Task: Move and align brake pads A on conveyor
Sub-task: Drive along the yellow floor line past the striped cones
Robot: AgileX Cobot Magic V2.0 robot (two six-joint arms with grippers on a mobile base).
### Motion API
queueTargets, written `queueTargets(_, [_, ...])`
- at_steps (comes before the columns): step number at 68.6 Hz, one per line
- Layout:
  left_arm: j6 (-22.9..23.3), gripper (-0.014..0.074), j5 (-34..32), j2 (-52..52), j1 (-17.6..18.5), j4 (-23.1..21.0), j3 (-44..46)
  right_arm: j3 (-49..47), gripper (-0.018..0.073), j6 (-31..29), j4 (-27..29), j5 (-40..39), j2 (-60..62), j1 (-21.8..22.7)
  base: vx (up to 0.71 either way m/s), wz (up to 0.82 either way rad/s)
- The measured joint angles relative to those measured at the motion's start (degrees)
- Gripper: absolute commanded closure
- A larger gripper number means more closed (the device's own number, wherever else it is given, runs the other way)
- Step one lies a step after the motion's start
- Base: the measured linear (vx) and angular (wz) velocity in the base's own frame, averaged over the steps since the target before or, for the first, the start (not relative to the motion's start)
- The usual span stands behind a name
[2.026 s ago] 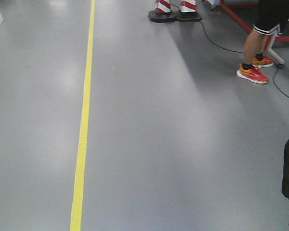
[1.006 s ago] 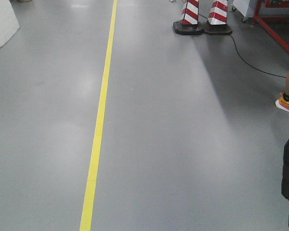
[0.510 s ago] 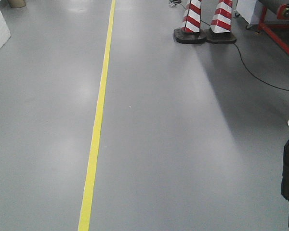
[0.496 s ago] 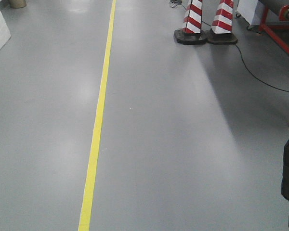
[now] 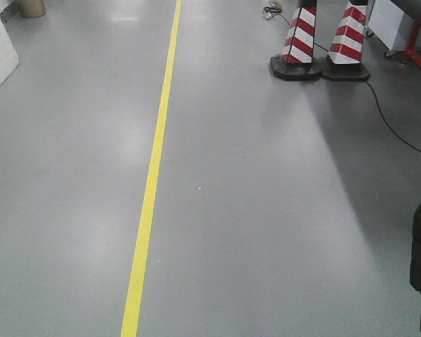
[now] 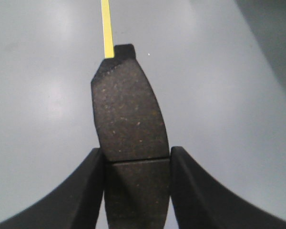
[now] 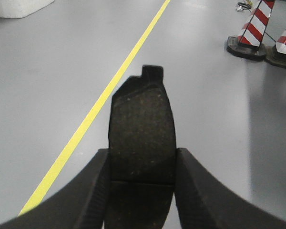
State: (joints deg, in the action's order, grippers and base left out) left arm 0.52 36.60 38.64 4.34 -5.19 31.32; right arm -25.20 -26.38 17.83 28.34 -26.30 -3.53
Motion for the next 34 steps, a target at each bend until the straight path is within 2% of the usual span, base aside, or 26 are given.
queueTargets(34, [0.0,0.0537,0.0,0.0,0.0,0.0,0.0,0.0,0.0562,0.0,0.0,0.0,0.0,0.0,0.58,0.01])
